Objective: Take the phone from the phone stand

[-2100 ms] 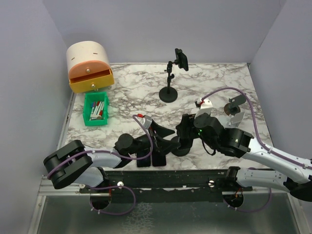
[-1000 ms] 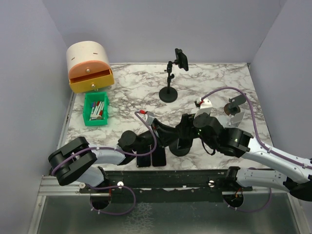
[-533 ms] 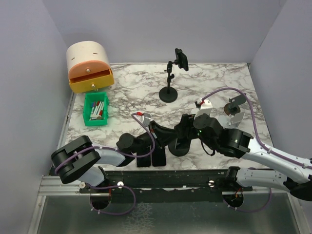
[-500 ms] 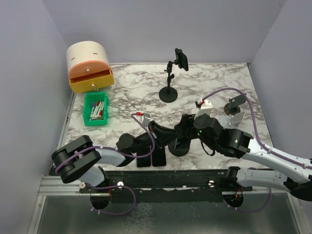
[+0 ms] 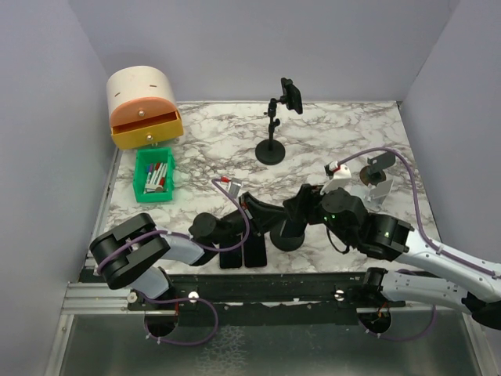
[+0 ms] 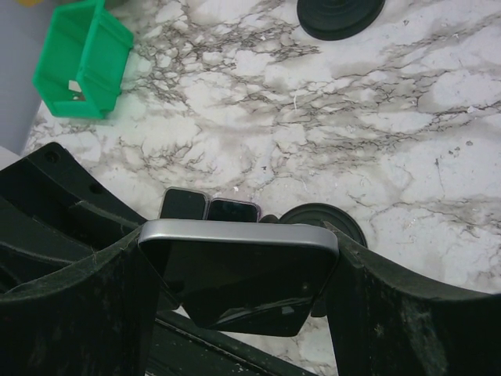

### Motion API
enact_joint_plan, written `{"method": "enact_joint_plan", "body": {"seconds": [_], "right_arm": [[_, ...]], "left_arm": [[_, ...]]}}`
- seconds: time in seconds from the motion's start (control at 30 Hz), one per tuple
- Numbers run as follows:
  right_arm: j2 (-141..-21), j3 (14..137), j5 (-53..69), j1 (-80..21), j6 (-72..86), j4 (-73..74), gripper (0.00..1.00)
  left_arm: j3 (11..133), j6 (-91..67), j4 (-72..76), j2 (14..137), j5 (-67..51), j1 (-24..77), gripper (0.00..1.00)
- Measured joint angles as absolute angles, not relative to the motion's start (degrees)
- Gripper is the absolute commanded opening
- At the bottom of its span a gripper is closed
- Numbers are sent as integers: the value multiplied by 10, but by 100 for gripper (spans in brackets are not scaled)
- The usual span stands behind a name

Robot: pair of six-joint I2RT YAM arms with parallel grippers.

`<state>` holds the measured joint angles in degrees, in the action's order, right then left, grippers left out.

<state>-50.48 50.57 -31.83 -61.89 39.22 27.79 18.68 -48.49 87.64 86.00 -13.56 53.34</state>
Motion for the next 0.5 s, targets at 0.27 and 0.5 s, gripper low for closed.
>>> {"method": "enact_joint_plan", "body": {"seconds": [0.27,0.5], "right_arm": [[-467,469,-310,-619,387,241,0],[-449,450,-299,-618,375,219,0]], "left_arm": [[192,-508,876,862,-144,532,0],[195,-523,875,863,-154,529,0]]}}
